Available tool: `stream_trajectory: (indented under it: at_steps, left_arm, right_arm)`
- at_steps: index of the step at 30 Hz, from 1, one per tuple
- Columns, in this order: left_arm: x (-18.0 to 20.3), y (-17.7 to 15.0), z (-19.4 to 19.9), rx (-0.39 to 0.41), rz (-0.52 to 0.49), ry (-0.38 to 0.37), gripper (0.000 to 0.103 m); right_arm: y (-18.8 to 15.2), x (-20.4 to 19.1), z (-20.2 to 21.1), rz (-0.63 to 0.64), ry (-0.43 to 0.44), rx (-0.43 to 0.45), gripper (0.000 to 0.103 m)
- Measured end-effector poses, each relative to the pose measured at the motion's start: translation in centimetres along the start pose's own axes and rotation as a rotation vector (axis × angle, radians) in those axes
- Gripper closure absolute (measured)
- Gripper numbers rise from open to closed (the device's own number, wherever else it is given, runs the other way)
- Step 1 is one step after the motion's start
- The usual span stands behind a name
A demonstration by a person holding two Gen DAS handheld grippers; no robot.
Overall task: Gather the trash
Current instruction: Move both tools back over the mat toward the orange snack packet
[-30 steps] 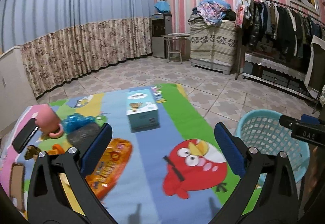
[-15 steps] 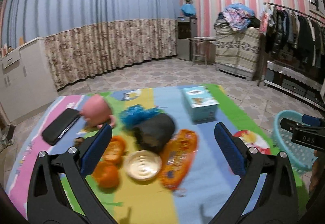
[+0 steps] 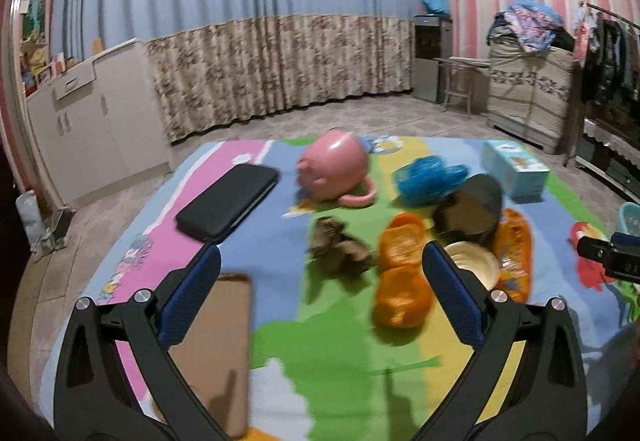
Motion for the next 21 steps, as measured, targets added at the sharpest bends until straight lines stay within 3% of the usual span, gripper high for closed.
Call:
stream_trajectory:
  at_steps: [10, 14, 18, 21]
  left_arm:
    - [-3.6, -1.6, -1.0, -0.027, 0.076, -0.004, 0.006]
    - [-4.1, -1.7, -1.2, -0.029, 0.091, -0.014, 0.006]
    - [-3.6, -1.7, -1.2, -0.032, 0.089, -0.013, 0.006]
    - [-3.1, -1.8, -1.2, -0.044, 0.075, -0.014, 0.006]
  right_arm:
    - [-1.8, -7.6, -0.7, 0.191, 0.071, -0.042, 0.015]
    - [-2.7, -8.9, -1.3, 0.246, 0.084, -0.076, 0.043]
    - [-2.5, -9.0, -1.0, 0.251, 0.103, -0.066, 0.062]
    - [-2.3, -8.2, -1.2, 0.246, 0.118, -0.064, 0.069]
Point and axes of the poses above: each gripper's, at about its wrist camera, not at the fingertips, and z roughly against the way its jaws point, x to its right, y to its top, the point moved 4 cm from there along -z, roughly the way its jaws point, and after that the axes turned 12 degrees about -y, right-handed, at the moved point
